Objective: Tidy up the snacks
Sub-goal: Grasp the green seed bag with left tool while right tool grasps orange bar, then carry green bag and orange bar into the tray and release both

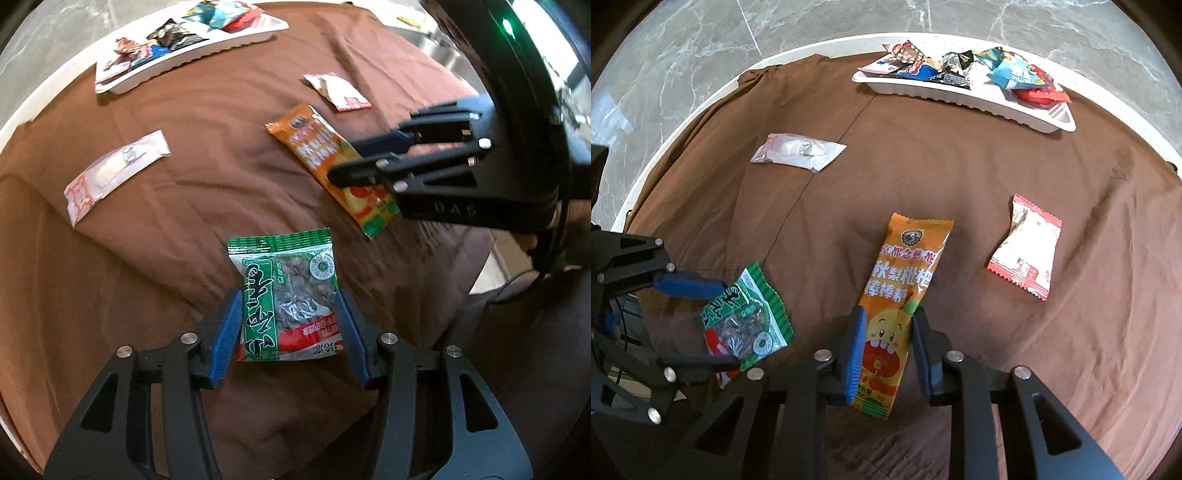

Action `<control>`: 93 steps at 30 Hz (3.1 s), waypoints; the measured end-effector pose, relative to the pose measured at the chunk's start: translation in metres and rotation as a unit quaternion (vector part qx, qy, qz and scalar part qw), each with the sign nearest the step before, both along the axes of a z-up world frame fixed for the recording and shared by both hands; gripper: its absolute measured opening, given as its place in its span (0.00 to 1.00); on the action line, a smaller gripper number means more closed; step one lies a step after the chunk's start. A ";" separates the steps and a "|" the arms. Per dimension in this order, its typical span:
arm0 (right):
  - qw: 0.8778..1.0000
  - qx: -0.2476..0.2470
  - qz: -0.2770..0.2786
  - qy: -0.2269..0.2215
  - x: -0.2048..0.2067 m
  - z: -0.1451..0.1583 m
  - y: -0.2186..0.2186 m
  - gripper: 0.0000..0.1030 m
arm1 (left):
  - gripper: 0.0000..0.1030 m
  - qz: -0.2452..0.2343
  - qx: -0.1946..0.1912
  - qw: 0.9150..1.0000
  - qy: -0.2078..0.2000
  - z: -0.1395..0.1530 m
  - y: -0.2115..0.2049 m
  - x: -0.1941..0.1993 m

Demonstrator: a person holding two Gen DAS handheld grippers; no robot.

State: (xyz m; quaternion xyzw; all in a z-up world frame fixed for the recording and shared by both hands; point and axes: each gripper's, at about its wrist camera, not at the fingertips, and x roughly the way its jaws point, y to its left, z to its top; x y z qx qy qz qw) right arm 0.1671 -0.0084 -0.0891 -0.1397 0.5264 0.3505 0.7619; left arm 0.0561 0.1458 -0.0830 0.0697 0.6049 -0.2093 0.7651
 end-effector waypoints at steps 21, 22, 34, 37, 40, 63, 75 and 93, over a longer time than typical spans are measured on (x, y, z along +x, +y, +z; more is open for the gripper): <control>1.000 0.012 0.010 -0.015 -0.002 0.007 -0.005 0.09 | 0.36 -0.004 0.045 0.998 -0.033 -0.009 -0.020 -0.008; 1.000 0.018 0.009 -0.014 -0.001 0.008 -0.007 0.09 | 0.35 -0.003 0.042 0.999 -0.033 -0.008 -0.019 -0.007; 0.996 0.082 -0.009 0.021 0.005 0.026 -0.024 0.05 | 0.32 0.019 0.018 0.998 -0.050 0.011 -0.011 -0.011; 0.996 0.090 -0.012 0.025 0.007 0.030 -0.027 0.05 | 0.32 0.025 0.011 0.998 -0.053 0.015 -0.006 -0.010; 0.995 0.092 -0.012 0.024 0.008 0.032 -0.028 0.05 | 0.32 0.033 0.003 0.998 -0.054 0.019 -0.001 -0.007; 0.989 0.135 -0.037 0.041 0.041 0.058 -0.032 0.05 | 0.32 0.078 -0.038 0.994 -0.072 0.040 0.025 0.033; 0.985 0.162 -0.057 0.025 0.099 0.087 -0.024 0.05 | 0.32 0.110 -0.059 0.987 -0.096 0.063 0.051 0.100; 0.979 0.185 -0.088 0.002 0.218 0.103 0.017 0.05 | 0.32 0.154 -0.099 0.976 -0.120 0.075 0.087 0.258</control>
